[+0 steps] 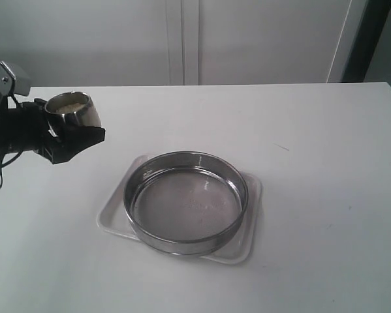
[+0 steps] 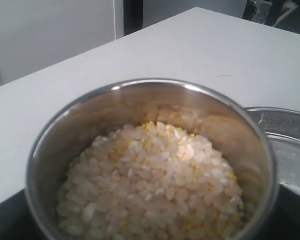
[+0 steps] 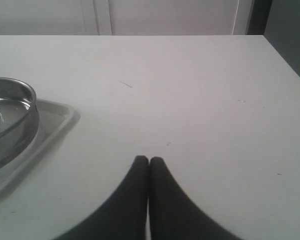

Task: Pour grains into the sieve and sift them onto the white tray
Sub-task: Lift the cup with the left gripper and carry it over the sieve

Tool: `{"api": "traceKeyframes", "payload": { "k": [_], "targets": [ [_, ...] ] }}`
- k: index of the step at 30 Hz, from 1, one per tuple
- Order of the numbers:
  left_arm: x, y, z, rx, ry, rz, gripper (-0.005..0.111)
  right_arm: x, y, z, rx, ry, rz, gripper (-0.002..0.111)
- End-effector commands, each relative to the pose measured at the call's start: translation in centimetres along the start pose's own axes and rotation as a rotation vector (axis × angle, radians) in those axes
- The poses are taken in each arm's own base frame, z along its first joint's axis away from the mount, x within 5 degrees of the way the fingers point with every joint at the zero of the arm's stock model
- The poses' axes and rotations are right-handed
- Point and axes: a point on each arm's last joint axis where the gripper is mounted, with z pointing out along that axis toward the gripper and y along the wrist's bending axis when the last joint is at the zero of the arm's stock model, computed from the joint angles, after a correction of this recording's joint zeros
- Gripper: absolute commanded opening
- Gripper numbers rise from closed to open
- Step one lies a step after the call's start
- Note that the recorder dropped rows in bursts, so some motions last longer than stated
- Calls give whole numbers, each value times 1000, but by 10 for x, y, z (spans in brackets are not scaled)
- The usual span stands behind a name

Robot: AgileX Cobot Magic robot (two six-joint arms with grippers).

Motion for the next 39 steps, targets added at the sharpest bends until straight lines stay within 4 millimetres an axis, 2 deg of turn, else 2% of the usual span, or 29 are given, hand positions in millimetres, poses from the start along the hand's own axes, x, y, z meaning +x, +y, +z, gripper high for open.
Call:
{"api": "traceKeyframes", "payload": {
  "k": [1,4,9,16,30,39],
  "targets": [
    [-22,-11,-11,17,-9,6,0,0,0,0,-2,-13,-3,0],
    [-35,-18,-18,24,-5,14,0,0,0,0,-2,-13,-3,0],
    [-43,-32,-16,11,67,53,0,0,0,0,-2,-13,-3,0],
    [-44,-59,11,-15,167,86,0,0,0,0,-2,-13,-3,0],
    [-38,-83,36,-175,335,183,0,0,0,0,-2,-13,-3,0],
    [-61,-96,52,-260,337,304,0,0,0,0,-2,-13,-3,0]
  ]
}}
